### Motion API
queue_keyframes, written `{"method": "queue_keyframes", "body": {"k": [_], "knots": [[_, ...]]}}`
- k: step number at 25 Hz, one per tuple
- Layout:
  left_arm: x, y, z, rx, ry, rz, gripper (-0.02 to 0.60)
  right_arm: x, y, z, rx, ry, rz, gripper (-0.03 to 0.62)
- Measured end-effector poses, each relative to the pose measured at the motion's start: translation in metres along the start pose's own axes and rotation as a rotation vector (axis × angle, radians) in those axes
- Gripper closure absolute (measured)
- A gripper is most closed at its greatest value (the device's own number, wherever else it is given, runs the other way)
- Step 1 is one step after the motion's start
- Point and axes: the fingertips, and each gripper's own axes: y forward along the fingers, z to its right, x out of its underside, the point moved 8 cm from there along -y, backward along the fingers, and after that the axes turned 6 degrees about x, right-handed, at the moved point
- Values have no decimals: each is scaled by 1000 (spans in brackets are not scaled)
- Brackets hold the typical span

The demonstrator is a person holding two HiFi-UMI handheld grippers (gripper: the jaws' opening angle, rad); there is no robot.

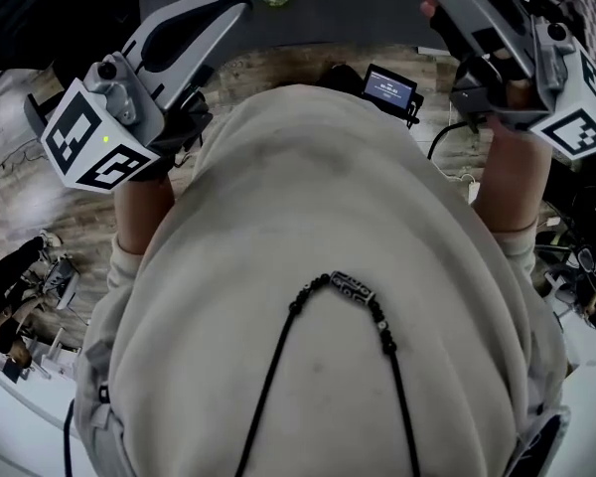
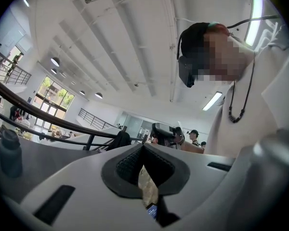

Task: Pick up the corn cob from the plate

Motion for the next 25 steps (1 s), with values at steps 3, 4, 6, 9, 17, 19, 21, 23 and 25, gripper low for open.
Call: {"method": "queue_keyframes", "body": {"k": [3, 4, 6, 9, 17, 19, 21, 23, 25], "knots": [[-1, -8, 14, -42, -9, 24, 580, 3, 1, -3, -38, 16, -21, 579], [1, -10, 19, -58, -14, 29, 580, 4, 1, -4, -50, 23, -30, 579], [5, -15, 29, -95, -28, 38, 580, 6, 2, -5, -76, 35, -49, 579], [5, -17, 42, -131, -30, 52, 580, 6, 3, -6, -107, 41, -65, 579], [-6, -30, 69, -221, -9, 94, 580, 7, 4, -5, -162, 52, -64, 579], [-7, -27, 67, -207, -10, 100, 580, 7, 4, -4, -175, 55, -63, 579], [-7, -19, 61, -169, -12, 96, 580, 7, 4, -5, -190, 58, -63, 579], [-6, -16, 64, -172, -16, 92, 580, 7, 5, -5, -210, 64, -65, 579], [-6, -19, 80, -231, -21, 92, 580, 8, 6, -6, -240, 74, -72, 579]]}}
